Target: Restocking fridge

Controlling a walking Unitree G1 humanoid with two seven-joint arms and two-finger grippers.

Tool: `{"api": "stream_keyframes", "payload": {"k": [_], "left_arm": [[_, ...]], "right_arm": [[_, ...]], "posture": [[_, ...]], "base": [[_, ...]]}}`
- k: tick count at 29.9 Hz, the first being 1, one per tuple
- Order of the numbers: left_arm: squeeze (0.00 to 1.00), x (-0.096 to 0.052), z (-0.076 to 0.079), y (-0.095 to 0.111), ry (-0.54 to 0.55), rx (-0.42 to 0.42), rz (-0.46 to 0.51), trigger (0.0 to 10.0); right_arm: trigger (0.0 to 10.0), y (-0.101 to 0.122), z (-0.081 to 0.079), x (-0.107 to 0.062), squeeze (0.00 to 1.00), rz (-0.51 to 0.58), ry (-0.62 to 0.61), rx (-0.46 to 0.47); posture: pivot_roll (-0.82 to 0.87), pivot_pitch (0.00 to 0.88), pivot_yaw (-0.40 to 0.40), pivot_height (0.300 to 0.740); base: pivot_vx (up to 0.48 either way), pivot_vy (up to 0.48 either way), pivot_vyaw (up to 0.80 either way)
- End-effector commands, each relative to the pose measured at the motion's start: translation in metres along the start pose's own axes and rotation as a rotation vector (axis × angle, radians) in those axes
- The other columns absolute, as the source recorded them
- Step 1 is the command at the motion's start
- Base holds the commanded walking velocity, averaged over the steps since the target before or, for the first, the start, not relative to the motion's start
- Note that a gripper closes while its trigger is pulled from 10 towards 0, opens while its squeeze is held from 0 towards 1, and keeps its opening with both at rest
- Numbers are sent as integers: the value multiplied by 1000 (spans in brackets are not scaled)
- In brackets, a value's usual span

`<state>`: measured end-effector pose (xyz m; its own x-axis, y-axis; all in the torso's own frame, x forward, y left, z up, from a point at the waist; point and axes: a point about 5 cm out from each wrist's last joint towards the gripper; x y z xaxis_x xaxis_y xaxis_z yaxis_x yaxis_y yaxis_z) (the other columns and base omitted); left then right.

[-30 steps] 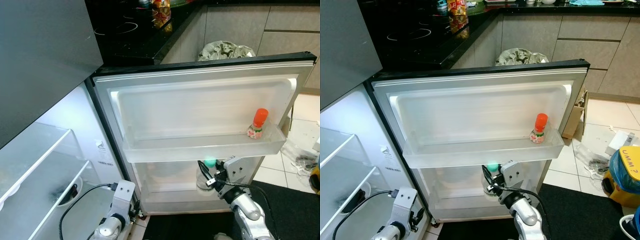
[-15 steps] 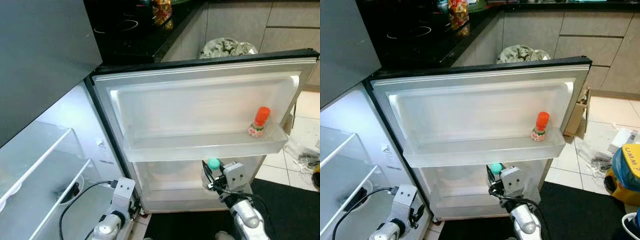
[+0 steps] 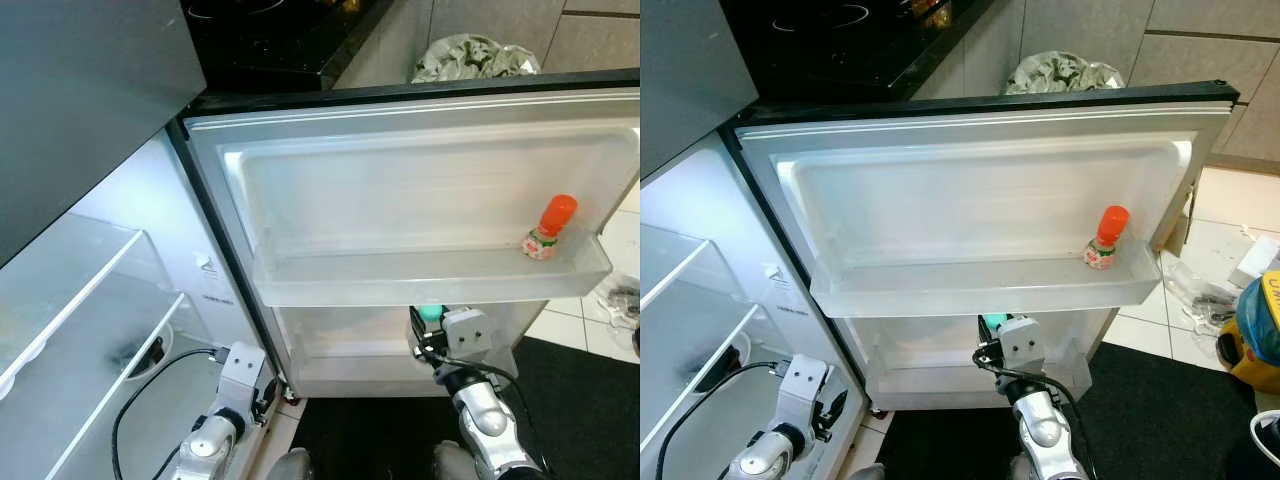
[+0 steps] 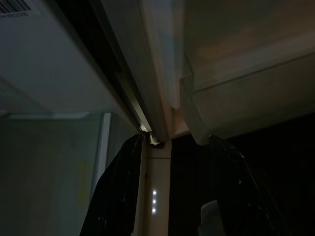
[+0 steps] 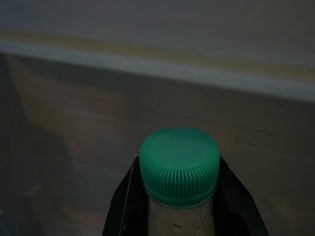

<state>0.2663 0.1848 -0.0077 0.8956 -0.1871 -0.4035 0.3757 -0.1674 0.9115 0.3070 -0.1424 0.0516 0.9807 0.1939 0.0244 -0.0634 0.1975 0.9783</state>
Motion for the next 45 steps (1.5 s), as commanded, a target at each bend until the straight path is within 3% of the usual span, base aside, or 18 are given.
{"api": "stream_keyframes", "payload": {"k": [1, 12, 18, 26, 32, 35, 40, 45], "left_arm": [[0, -5, -4, -7, 12, -5, -21, 10000], [0, -2, 2, -5, -5, -10, -23, 10000], [0, -2, 2, -5, -8, -6, -26, 10000], [0, -3, 2, -5, -6, -6, -21, 10000], [0, -4, 0, -5, 1, -6, -16, 10000], [0, -6, -2, -5, 12, -8, -14, 10000], [0, -6, -3, -5, 17, -7, -14, 10000], [0, -6, -4, -5, 16, -4, -15, 10000]], "right_arm": [[10000, -4, -5, -3, 0, -6, 12, -2], [10000, -3, -3, 0, 0, -13, -38, -1], [10000, -5, 0, 0, 0, -29, -43, -22], [10000, 2, 2, 1, 0, 32, -55, -23], [10000, 5, 3, 5, 43, 41, -52, 46], [10000, -4, 4, 6, 82, -41, -70, 140], [10000, -17, 8, 1, 59, -134, -130, 252], [10000, -22, 8, -3, 59, -152, -133, 260]], "posture": [[28, 196, 54, 626], [17, 183, 57, 581], [16, 190, 61, 581], [25, 199, 57, 581], [35, 200, 49, 581], [42, 197, 42, 581], [49, 197, 44, 581], [47, 196, 50, 581]], "base": [[0, 0, 0], [0, 0, 0], [0, 0, 0], [0, 0, 0], [0, 0, 0], [0, 0, 0], [0, 0, 0], [0, 0, 0]]}}
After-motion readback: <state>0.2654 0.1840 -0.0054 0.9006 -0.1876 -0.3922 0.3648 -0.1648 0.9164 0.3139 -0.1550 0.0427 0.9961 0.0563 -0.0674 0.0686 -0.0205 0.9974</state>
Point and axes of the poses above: a point about 5 cm out from each wrist's last joint towards the gripper, its own x axis pointing out of the wrist towards the gripper, its own y axis along the axis of the wrist's last joint, z = x × y, and after that the axes turned 2 degrees about -x, right-handed
